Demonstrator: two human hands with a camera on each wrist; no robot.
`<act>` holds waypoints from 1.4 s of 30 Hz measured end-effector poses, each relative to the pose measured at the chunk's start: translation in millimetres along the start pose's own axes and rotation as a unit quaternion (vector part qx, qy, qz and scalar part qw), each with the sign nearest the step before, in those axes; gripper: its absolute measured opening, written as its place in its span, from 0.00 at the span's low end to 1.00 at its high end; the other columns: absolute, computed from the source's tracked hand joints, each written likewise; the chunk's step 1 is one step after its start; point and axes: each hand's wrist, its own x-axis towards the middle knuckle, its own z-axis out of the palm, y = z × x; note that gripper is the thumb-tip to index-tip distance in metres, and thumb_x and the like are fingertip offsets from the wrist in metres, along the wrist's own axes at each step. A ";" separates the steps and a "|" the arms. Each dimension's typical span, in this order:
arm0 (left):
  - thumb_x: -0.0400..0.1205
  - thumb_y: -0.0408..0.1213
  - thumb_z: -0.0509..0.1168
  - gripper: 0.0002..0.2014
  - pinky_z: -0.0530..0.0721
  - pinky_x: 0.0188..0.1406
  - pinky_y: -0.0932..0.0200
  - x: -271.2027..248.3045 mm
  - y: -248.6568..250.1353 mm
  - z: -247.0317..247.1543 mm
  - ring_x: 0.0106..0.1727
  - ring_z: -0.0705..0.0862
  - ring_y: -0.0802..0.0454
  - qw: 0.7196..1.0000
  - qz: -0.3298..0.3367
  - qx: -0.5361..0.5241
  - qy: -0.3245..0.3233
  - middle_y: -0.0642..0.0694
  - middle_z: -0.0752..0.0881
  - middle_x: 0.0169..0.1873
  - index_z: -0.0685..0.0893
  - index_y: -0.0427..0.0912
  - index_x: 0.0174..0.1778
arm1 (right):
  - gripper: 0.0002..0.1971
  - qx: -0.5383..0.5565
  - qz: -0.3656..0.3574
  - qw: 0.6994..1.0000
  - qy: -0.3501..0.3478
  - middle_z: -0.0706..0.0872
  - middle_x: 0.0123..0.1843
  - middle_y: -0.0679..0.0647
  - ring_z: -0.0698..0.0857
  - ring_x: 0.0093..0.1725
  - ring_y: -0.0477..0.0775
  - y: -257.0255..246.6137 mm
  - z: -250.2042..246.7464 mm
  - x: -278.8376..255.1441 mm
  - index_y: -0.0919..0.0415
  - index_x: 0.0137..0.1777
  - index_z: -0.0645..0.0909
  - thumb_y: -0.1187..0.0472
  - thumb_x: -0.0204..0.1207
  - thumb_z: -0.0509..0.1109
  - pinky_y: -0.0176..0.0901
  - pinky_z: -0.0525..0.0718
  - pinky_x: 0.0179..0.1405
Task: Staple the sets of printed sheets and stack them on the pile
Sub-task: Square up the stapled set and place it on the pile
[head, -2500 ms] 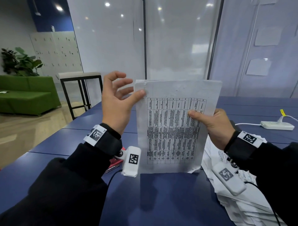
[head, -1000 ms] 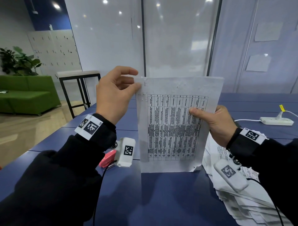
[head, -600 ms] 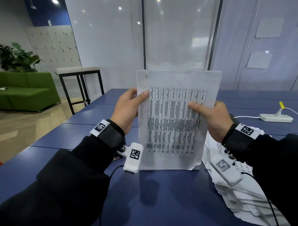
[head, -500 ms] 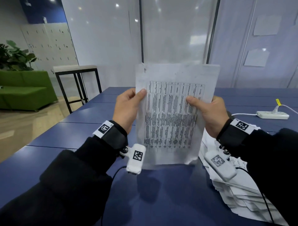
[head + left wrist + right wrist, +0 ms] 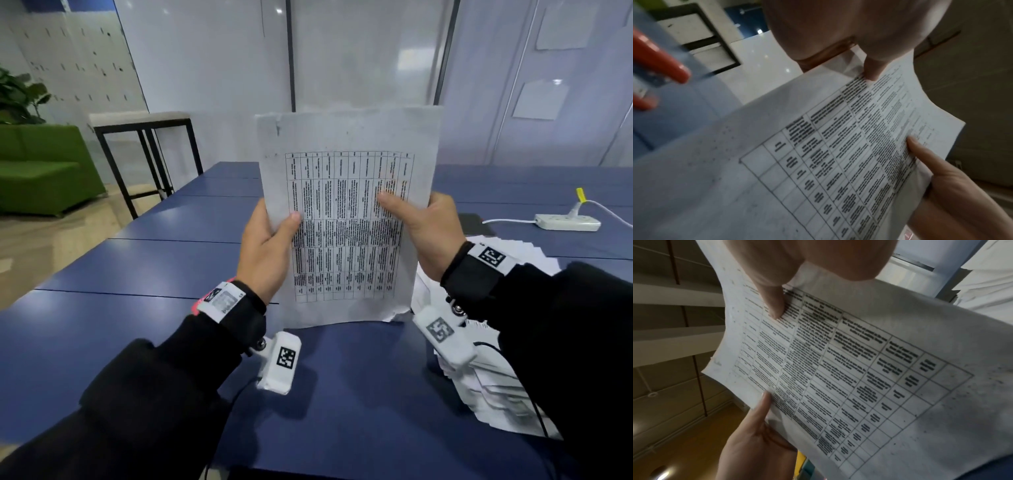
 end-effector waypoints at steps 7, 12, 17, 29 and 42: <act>0.87 0.37 0.67 0.10 0.87 0.67 0.45 8.1 3.5 -4.9 0.63 0.91 0.52 0.999 -0.019 0.001 0.050 0.52 0.93 0.59 0.87 0.55 0.62 | 0.13 -0.099 0.178 0.968 -0.150 0.95 0.54 0.61 0.93 0.56 0.65 24.5 -19.1 -12.2 0.66 0.58 0.91 0.66 0.74 0.82 0.49 0.93 0.49; 0.84 0.41 0.69 0.08 0.88 0.66 0.42 29.6 13.0 -26.6 0.59 0.92 0.56 0.992 -0.004 0.049 0.118 0.58 0.94 0.55 0.88 0.61 0.55 | 0.13 -0.154 0.276 0.906 -0.283 0.93 0.52 0.68 0.88 0.46 0.68 37.6 -31.9 -30.1 0.66 0.50 0.93 0.60 0.69 0.84 0.50 0.92 0.36; 0.89 0.30 0.65 0.11 0.91 0.54 0.60 42.5 14.1 -44.0 0.53 0.92 0.63 0.988 -0.043 0.007 0.145 0.57 0.93 0.52 0.88 0.46 0.64 | 0.06 -0.118 0.209 0.907 -0.345 0.93 0.44 0.68 0.94 0.39 0.59 20.6 -29.2 -34.2 0.63 0.41 0.95 0.72 0.70 0.78 0.48 0.94 0.41; 0.88 0.30 0.67 0.10 0.89 0.49 0.63 40.3 -13.5 -59.4 0.51 0.92 0.60 0.980 -0.129 0.046 0.144 0.54 0.93 0.51 0.89 0.40 0.64 | 0.12 -0.248 0.040 0.877 -0.409 0.96 0.48 0.59 0.94 0.46 0.58 8.0 -31.1 -26.6 0.62 0.55 0.94 0.74 0.75 0.80 0.57 0.93 0.57; 0.86 0.30 0.68 0.11 0.91 0.55 0.54 37.6 -27.1 -55.4 0.52 0.93 0.56 0.968 -0.179 0.059 0.165 0.53 0.94 0.51 0.91 0.40 0.62 | 0.17 -0.324 -0.229 0.863 -0.312 0.94 0.39 0.45 0.92 0.38 0.45 -16.4 -32.4 -40.3 0.51 0.56 0.76 0.51 0.76 0.80 0.36 0.89 0.52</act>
